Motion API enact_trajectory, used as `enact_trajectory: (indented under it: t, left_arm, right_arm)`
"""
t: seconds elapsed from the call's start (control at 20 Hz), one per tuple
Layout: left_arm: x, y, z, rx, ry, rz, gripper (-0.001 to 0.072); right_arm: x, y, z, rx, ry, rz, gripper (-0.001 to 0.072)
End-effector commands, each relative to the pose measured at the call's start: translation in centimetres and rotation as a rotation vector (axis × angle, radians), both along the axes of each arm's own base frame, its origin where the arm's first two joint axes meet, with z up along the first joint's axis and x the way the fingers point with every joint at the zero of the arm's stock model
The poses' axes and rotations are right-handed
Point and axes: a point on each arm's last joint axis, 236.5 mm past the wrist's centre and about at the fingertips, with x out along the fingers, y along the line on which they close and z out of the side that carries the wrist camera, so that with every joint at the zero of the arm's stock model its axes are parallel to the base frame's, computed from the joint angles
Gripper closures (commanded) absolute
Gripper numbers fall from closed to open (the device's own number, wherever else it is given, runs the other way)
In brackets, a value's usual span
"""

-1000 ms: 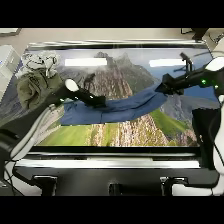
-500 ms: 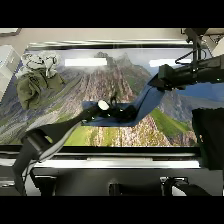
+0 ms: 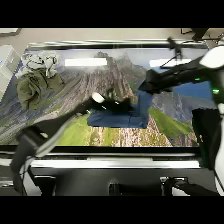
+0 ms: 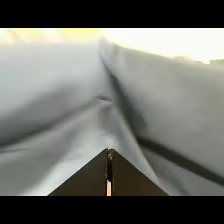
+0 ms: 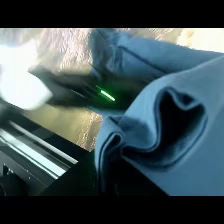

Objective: Fold the clothes and pants, and hang the long-sleeved shirts on hangers.

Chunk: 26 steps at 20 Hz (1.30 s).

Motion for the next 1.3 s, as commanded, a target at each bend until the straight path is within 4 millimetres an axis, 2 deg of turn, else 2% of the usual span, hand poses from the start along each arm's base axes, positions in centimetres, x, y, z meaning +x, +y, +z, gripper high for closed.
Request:
enact_trajectory:
  t: [0.0,0.1,0.2,0.3,0.35,0.4,0.45,0.5,0.55,0.6,0.65,0.7,0.8,0.85,0.9,0.95,1.0,1.05,1.1,1.15,1.25]
  left_arm:
    - [4.7,16.3,4.6,0.335,-0.16,0.041,0.0687]
    - [5.9,24.3,10.7,0.407,-0.251,0.147,0.0687]
    - [5.4,30.0,16.8,0.439,-0.341,0.248,0.0687]
    - [3.9,33.2,22.3,0.441,-0.437,0.32,0.0687]
    - [3.1,34.0,24.5,0.438,-0.481,0.346,0.0686]
    - [2.1,34.4,26.6,0.44,-0.525,0.362,0.0686]
    - [1.3,34.5,28.1,0.446,-0.563,0.365,0.0686]
    - [0.6,34.2,29.3,0.447,-0.596,0.357,0.0686]
    - [0.0,34.1,29.9,0.445,-0.61,0.356,0.0686]
    - [-0.4,34.1,30.4,0.445,-0.621,0.353,0.0686]
    - [-0.6,34.0,30.6,0.447,-0.628,0.349,0.0686]
    - [-0.7,34.0,30.7,0.447,-0.628,0.348,0.0686]
    - [-0.7,34.0,30.7,0.45,-0.631,0.345,0.0686]
    - [-0.7,34.0,30.7,0.456,-0.639,0.336,0.0686]
    - [-0.7,34.0,30.7,0.457,-0.638,0.335,0.0686]
    - [-0.7,34.0,30.7,0.456,-0.638,0.335,0.0686]
    - [-0.7,34.0,30.6,0.456,-0.637,0.335,0.0686]
    - [-0.7,34.0,30.6,0.457,-0.636,0.333,0.0685]
    - [-0.8,34.0,30.5,0.457,-0.632,0.331,0.0686]
    - [-0.9,34.0,30.4,0.458,-0.628,0.327,0.0686]
    - [-1.0,33.9,30.2,0.46,-0.619,0.321,0.0685]
  right_arm:
    - [1.7,6.2,-4.2,0.06,0.037,0.057,0.0676]
    - [2.6,10.8,-7.2,0.122,0.076,0.062,0.0676]
    - [3.0,14.8,-11.1,0.162,0.134,0.052,0.0675]
    - [2.7,18.5,-15.0,0.195,0.196,0.036,0.0675]
    - [2.3,20.0,-16.6,0.214,0.233,0.028,0.0667]
    - [2.0,21.3,-17.8,0.23,0.256,0.016,0.0495]
    - [1.8,22.4,-18.5,0.252,0.277,0.001,0.0026]
    - [1.8,22.9,-18.5,0.27,0.285,-0.002,-0.0003]
    - [2.3,22.2,-18.0,0.276,0.281,-0.009,0.0]
    - [3.0,20.8,-17.1,0.277,0.264,-0.006,0.0001]
    - [4.1,18.1,-16.1,0.257,0.235,-0.002,0.0003]
    - [5.3,14.6,-15.2,0.217,0.209,-0.013,0.0004]
    - [7.0,4.6,-14.6,0.054,0.187,-0.069,0.0006]
    - [6.8,-1.5,-15.2,-0.066,0.22,-0.116,0.0015]
    - [5.8,-7.8,-16.4,-0.195,0.287,-0.173,0.0027]
    - [4.2,-13.0,-17.6,-0.295,0.375,-0.22,0.0046]
    - [2.2,-16.9,-19.0,-0.345,0.477,-0.285,0.0052]
    - [0.8,-18.1,-20.3,-0.327,0.551,-0.329,0.0102]
    - [-0.2,-17.7,-21.8,-0.271,0.598,-0.344,0.0105]
    - [-0.5,-15.7,-22.9,-0.175,0.594,-0.318,0.0105]
    - [0.3,-10.7,-23.0,0.048,0.5,-0.234,0.0096]
